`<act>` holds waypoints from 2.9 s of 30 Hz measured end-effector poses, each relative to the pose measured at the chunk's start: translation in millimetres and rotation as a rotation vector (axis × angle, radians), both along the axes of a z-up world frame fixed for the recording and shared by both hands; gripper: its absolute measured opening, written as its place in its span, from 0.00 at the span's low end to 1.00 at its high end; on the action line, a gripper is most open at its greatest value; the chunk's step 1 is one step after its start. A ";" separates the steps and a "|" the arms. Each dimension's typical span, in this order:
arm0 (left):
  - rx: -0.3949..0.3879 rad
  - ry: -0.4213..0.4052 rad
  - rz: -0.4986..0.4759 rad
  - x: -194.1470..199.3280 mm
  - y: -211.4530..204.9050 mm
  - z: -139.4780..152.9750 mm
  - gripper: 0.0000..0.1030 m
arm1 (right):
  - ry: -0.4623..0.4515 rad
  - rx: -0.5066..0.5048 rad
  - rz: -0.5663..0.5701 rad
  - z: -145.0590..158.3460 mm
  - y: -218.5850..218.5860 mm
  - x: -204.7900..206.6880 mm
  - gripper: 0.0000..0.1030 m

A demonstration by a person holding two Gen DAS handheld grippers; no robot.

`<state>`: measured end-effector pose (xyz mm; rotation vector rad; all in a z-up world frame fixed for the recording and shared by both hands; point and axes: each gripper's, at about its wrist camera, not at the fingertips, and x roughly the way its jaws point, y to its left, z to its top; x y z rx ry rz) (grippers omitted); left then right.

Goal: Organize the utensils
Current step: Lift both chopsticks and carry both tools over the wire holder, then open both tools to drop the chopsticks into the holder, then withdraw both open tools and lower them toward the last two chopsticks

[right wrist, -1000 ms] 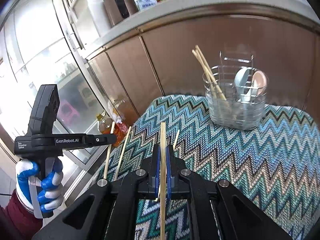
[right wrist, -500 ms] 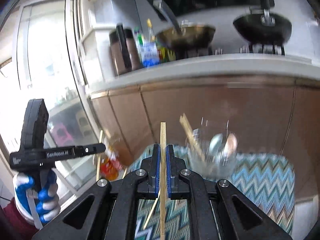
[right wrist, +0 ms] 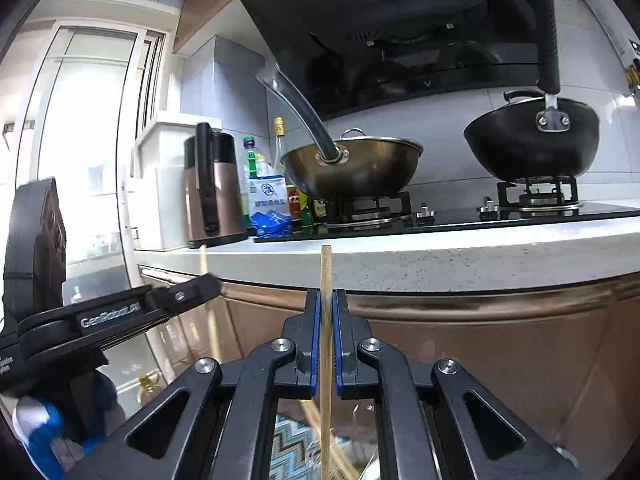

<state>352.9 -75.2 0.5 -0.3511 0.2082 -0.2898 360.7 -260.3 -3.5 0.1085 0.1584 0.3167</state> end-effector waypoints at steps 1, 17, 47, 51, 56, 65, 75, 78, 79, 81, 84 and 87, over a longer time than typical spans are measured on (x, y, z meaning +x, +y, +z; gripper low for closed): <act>0.007 -0.010 0.011 6.4 -5.2 -4.3 0.04 | -0.001 -0.006 -0.003 -2.6 0.4 5.9 0.06; 0.054 0.057 0.019 52.6 -37.4 -67.8 0.07 | 0.070 -0.055 -0.032 -64.4 -0.7 41.5 0.07; 0.155 -0.175 0.154 -227.9 94.0 84.2 0.50 | -0.136 -0.110 -0.081 81.9 34.8 -212.4 0.44; 0.159 -0.181 0.167 -260.7 104.1 86.9 0.52 | -0.162 -0.110 -0.079 87.8 39.5 -246.4 0.49; 0.177 -0.173 0.207 -289.3 111.6 86.6 0.53 | -0.187 -0.106 -0.080 91.4 40.7 -281.1 0.52; 0.195 -0.137 0.213 -323.1 116.6 75.2 0.53 | -0.200 -0.106 -0.092 86.0 34.1 -325.5 0.52; 0.194 0.001 0.150 -301.7 126.9 41.0 0.53 | -0.157 -0.119 -0.108 71.2 20.3 -336.8 0.52; 0.195 0.089 0.152 -277.6 134.0 21.7 0.53 | -0.098 -0.124 -0.096 59.6 21.0 -316.8 0.52; 0.194 0.109 0.153 -270.8 136.6 15.7 0.53 | -0.078 -0.123 -0.089 54.8 21.5 -309.9 0.52; 0.198 0.156 0.161 -254.6 143.1 0.3 0.53 | -0.044 -0.117 -0.078 44.2 22.9 -295.5 0.52; 0.212 0.206 0.174 -234.8 150.4 -18.8 0.53 | 0.006 -0.113 -0.063 27.6 25.1 -273.2 0.52; 0.218 0.246 0.188 -218.1 156.3 -37.5 0.53 | 0.054 -0.099 -0.049 10.1 27.1 -250.8 0.52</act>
